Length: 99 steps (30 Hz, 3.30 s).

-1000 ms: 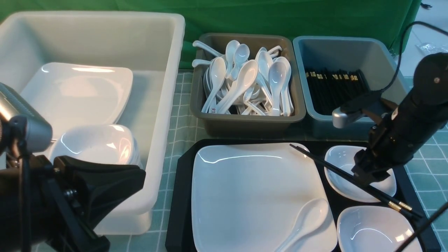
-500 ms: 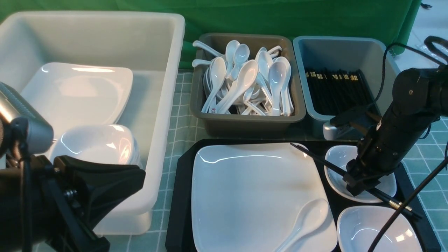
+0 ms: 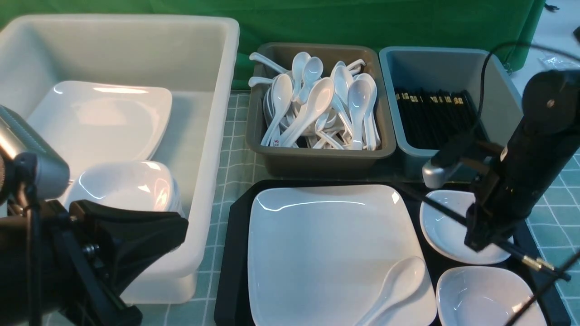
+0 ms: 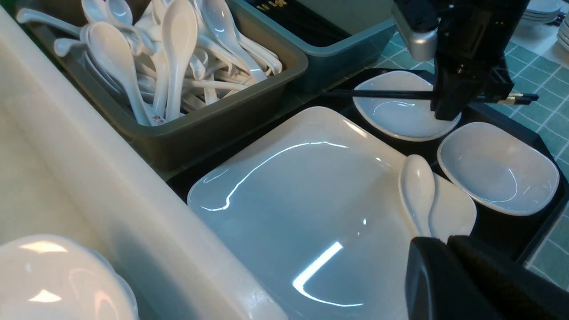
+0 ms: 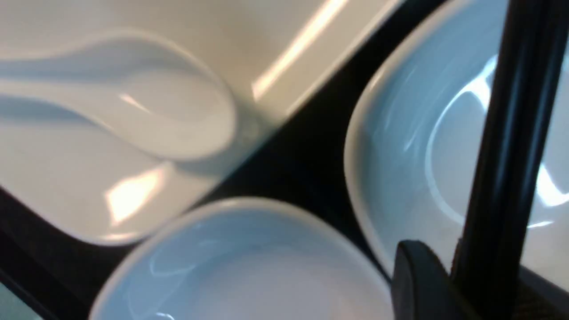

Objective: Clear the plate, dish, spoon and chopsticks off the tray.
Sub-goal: Use the right arm to grab a pair of chopsticks from the plate, then use the right arm to put the chopsticks into the small storage box on the right, then use the right arm to grab a small plate from the dinner plate, then use the right arm to put the small plate into the large storage box on the left

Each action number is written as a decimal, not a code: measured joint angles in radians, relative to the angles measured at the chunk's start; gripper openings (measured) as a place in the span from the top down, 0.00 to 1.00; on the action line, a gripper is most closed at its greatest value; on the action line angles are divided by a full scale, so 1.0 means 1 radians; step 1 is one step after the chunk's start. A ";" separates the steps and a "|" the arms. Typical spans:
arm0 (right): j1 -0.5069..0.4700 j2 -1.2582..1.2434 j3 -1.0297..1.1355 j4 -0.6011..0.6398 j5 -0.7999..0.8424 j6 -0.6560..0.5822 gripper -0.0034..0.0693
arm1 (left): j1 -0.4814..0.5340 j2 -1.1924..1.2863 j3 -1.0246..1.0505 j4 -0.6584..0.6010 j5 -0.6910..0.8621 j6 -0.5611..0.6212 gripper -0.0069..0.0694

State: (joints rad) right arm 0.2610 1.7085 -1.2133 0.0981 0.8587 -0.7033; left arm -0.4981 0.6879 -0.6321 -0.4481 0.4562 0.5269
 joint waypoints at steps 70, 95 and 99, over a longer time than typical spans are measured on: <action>0.425 -0.168 0.569 -0.397 -0.422 0.799 0.30 | 0.000 0.001 0.000 -0.008 -0.073 0.024 0.89; 0.741 -0.285 -0.249 -0.285 0.014 0.574 0.87 | 0.000 -0.114 -0.204 0.407 0.349 -0.371 0.89; 0.797 -0.149 -0.413 -0.282 -0.091 0.448 0.87 | 0.000 -0.230 -0.224 0.583 0.463 -0.527 0.89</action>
State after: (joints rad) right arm 1.0582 1.5595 -1.6261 -0.1839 0.7681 -0.2554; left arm -0.4981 0.4580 -0.8559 0.1344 0.9192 0.0000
